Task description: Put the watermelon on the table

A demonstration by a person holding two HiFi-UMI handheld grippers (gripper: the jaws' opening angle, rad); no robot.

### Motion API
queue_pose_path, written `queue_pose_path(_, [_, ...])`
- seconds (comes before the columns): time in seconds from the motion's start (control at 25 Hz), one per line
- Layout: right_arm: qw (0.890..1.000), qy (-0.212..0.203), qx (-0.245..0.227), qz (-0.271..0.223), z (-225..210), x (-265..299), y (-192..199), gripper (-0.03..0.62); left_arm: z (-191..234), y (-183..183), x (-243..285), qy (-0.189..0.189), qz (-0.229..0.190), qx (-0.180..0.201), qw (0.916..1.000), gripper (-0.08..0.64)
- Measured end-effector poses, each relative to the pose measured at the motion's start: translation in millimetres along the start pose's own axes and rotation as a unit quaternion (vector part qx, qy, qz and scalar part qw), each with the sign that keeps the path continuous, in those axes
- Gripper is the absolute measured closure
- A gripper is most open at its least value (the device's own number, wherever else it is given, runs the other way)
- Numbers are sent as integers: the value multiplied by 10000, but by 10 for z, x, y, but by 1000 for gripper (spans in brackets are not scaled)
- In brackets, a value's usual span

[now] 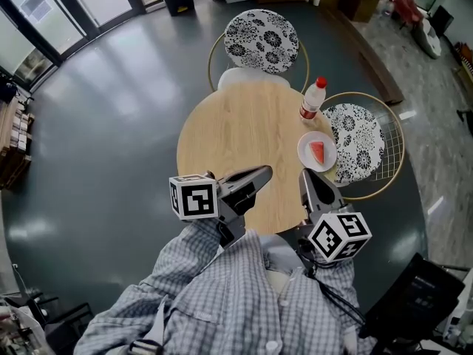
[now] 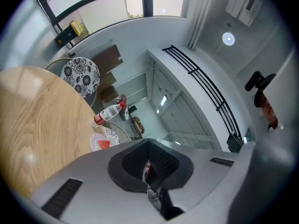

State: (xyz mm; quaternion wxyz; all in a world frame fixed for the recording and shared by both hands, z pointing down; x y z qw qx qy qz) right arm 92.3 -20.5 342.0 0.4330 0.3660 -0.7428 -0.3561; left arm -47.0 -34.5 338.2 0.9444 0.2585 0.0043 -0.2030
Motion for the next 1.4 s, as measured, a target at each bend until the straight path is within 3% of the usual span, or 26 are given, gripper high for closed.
queue_pose_path(0.92, [9999, -40, -38, 87, 1, -18, 71, 584, 16, 87, -61, -45, -8, -133, 9999, 554])
queue_pose_path(1.2, [9999, -99, -47, 78, 60, -42, 75, 584, -7, 94, -89, 116, -247, -564, 9980, 554])
queue_pose_path(1.4, [9999, -119, -57, 87, 44, -39, 89, 584, -68, 110, -40, 578, -362, -831, 9942, 554])
Point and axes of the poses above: the fingertips, and each gripper's own axes: x forward along the fingers, z to its left, y out of its underside, the point moved 4 cm from there along -x, backward along the fingers, and after that the axes turned 10 degrees about y, right-handed, at the moved point
